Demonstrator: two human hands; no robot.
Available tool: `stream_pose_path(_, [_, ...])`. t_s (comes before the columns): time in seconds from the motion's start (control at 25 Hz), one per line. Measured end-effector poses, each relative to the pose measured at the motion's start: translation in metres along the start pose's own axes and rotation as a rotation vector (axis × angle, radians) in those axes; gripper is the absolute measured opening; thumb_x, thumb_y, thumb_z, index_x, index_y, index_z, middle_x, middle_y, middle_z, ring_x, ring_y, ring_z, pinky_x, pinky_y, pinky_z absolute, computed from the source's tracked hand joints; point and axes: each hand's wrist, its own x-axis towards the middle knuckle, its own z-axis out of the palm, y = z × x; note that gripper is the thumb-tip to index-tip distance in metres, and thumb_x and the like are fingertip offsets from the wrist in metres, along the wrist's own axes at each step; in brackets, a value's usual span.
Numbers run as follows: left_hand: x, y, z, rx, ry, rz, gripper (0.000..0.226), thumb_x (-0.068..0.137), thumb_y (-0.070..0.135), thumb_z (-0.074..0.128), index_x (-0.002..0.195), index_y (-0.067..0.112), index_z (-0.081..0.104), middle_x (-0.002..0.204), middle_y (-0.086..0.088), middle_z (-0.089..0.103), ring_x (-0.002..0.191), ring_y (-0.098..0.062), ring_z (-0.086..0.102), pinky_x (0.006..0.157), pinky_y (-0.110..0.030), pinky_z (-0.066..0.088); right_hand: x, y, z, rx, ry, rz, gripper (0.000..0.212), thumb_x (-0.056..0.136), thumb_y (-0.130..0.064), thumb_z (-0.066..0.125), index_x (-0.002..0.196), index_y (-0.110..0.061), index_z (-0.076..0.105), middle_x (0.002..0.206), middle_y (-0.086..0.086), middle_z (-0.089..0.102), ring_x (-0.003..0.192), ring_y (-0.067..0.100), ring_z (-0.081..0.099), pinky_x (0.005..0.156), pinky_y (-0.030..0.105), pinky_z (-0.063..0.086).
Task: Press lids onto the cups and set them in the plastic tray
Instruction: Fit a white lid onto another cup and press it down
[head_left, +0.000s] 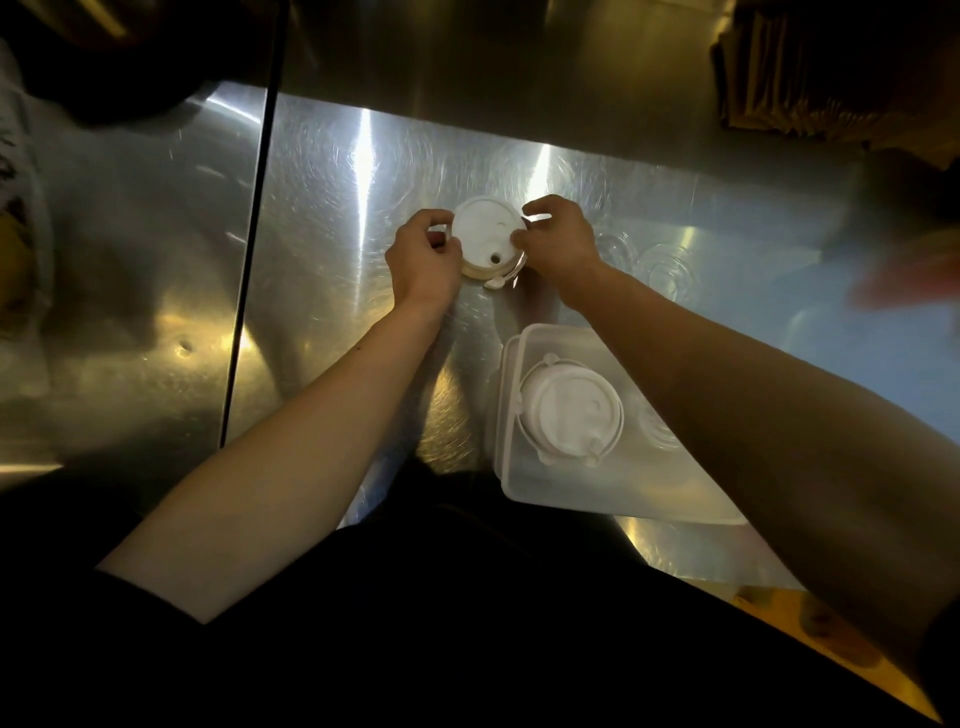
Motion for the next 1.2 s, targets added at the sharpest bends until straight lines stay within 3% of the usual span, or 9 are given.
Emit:
stream_pose_path(0.12, [0.0, 0.001, 0.0, -0.048, -0.02, -0.077, 0.032, 0.089, 0.006, 0.06, 0.119, 0.018, 0.062, 0.121, -0.008, 0.066, 0.103, -0.018, 0.065, 0.088, -0.032, 0.057, 0.003, 0.002, -0.002, 0.039, 0.009, 0.062, 0.037, 0.078, -0.005, 0.069, 0.115, -0.008, 0.064, 0.12, 0.012, 0.065, 0.11, 0.027, 0.063, 0.096, 0.041, 0.054])
stream_pose_path(0.28, [-0.002, 0.001, 0.001, -0.09, -0.016, -0.111, 0.036, 0.088, 0.006, 0.062, 0.123, 0.017, 0.059, 0.12, -0.006, 0.065, 0.097, -0.012, 0.06, 0.084, -0.023, 0.052, 0.005, 0.006, -0.003, 0.076, -0.003, 0.089, 0.036, 0.077, -0.005, 0.07, 0.113, -0.005, 0.066, 0.119, 0.016, 0.065, 0.108, 0.032, 0.064, 0.096, 0.046, 0.054])
stream_pose_path(0.48, [-0.004, 0.007, -0.002, -0.083, 0.002, -0.09, 0.034, 0.087, 0.009, 0.063, 0.121, 0.013, 0.064, 0.116, -0.002, 0.066, 0.092, -0.007, 0.058, 0.083, -0.018, 0.047, 0.0, 0.006, -0.005, 0.1, -0.017, 0.081, 0.029, 0.077, -0.007, 0.07, 0.105, -0.007, 0.069, 0.096, 0.01, 0.066, 0.089, 0.025, 0.063, 0.077, 0.036, 0.052])
stream_pose_path(0.8, [-0.021, 0.024, -0.011, -0.133, -0.005, -0.039, 0.033, 0.091, 0.012, 0.062, 0.125, 0.013, 0.063, 0.127, -0.003, 0.063, 0.115, -0.017, 0.06, 0.099, -0.03, 0.052, -0.02, -0.004, -0.019, 0.213, 0.035, -0.022, 0.032, 0.08, -0.003, 0.07, 0.112, 0.002, 0.067, 0.106, 0.018, 0.069, 0.1, 0.034, 0.068, 0.088, 0.046, 0.058])
stream_pose_path(1.04, [-0.045, 0.035, -0.02, -0.154, -0.002, 0.045, 0.032, 0.093, 0.016, 0.061, 0.125, 0.017, 0.062, 0.128, -0.001, 0.063, 0.114, -0.016, 0.06, 0.098, -0.029, 0.049, -0.054, -0.008, -0.032, 0.283, 0.068, -0.107, 0.023, 0.085, -0.004, 0.069, 0.107, 0.001, 0.068, 0.101, 0.013, 0.066, 0.102, 0.031, 0.065, 0.096, 0.047, 0.054])
stream_pose_path(1.2, [-0.061, 0.033, -0.026, -0.2, -0.027, 0.105, 0.029, 0.093, 0.016, 0.062, 0.122, 0.016, 0.064, 0.125, -0.001, 0.065, 0.11, -0.014, 0.062, 0.098, -0.03, 0.05, -0.079, -0.007, -0.039, 0.302, 0.113, -0.144, 0.022, 0.085, -0.008, 0.07, 0.107, -0.003, 0.066, 0.1, 0.01, 0.068, 0.1, 0.028, 0.067, 0.093, 0.042, 0.056])
